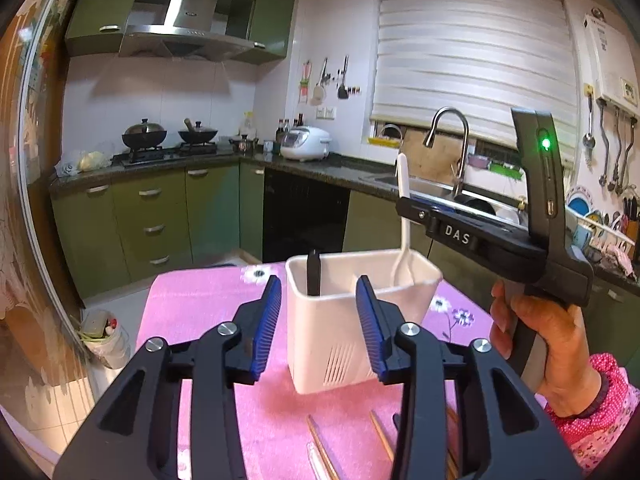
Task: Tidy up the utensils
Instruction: 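Drop the fork into the caddy with the left tool while the right tool lowers the spoon in, then move both open tools back down to the utensils on the table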
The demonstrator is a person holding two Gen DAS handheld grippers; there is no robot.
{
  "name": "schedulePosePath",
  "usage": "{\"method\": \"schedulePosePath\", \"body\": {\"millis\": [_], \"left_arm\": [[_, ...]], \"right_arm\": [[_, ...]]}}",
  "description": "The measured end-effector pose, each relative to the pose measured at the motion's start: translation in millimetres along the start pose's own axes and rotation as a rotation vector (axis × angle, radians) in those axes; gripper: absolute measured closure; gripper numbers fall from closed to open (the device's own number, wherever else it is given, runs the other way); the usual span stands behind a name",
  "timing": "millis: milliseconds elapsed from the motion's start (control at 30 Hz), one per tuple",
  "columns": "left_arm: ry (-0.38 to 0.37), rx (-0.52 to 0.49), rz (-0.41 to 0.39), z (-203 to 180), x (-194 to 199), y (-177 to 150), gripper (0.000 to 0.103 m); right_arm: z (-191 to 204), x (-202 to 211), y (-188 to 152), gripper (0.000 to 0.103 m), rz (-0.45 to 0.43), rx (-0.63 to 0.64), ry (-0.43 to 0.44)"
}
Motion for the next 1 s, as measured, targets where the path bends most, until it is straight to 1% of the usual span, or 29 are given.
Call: {"method": "schedulePosePath", "body": {"millis": [67,133,233,267,367,467,567,633,667,700,767,900,1000], "left_arm": [[0.003,-0.009,0.025,-0.2,0.6,-4.3,0.063],[0.001,-0.006,0.052,1.5,-2.3,-8.0,0.062],[-0.003,0.0,0.114,2.5,-4.1,-17.6,0.06],[-0.004,-0.001,0.138,2.4,-4.1,-22.1,0.06],[-0.007,-0.008,0.241,-0.1,-8.3,-40.9,0.06],[0.006,-0.04,0.356,-8.2,-11.3,-72.9,0.06],[0.024,-0.054,0.42,-13.7,-13.8,-99.4,0.06],[0.036,-0.045,0.453,-15.0,-14.1,-110.8,0.068],[0.036,-0.039,0.468,-15.9,-13.4,-115.2,0.07],[0.032,-0.039,0.484,-18.2,-13.2,-120.9,0.071],[0.038,-0.051,0.492,-19.8,-9.8,-126.2,0.071],[0.03,-0.063,0.52,-25.5,-10.9,-130.1,0.071],[0.012,-0.045,0.543,-26.1,-14.6,-133.8,0.071]], "right_arm": [[0.7,2.8,-4.6,0.081,0.0,0.006,0.0],[0.9,11.2,-6.1,0.08,-0.014,0.008,-0.008],[-2.2,35.9,-3.8,0.08,-0.042,-0.011,-0.006],[-4.7,47.7,-2.8,0.077,-0.05,-0.023,-0.006],[-15.3,82.2,-4.9,0.071,-0.058,-0.041,-0.015],[-27.6,110.8,-13.0,0.066,-0.051,-0.043,-0.037],[-43.5,134.6,-27.7,0.066,-0.021,-0.078,-0.06],[-55.4,145.0,-39.9,0.066,0.016,-0.113,-0.076],[-60.1,149.3,-44.9,0.066,0.028,-0.127,-0.081],[-64.1,151.8,-48.0,0.066,0.033,-0.134,-0.088],[-70.1,155.8,-53.5,0.066,0.047,-0.139,-0.096],[-75.4,158.7,-60.2,0.066,0.059,-0.156,-0.093],[-74.5,156.5,-58.1,0.066,0.062,-0.156,-0.083]]}}
Point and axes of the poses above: each gripper's, at about its wrist camera, not at the fingertips, and x roughly against the way its jaws point, z to its left, y to its top, the point moved 2 cm from there along -x, roughly the way its jaws point, and after that the axes turned 15 degrees about -z, right-handed, at the moved point
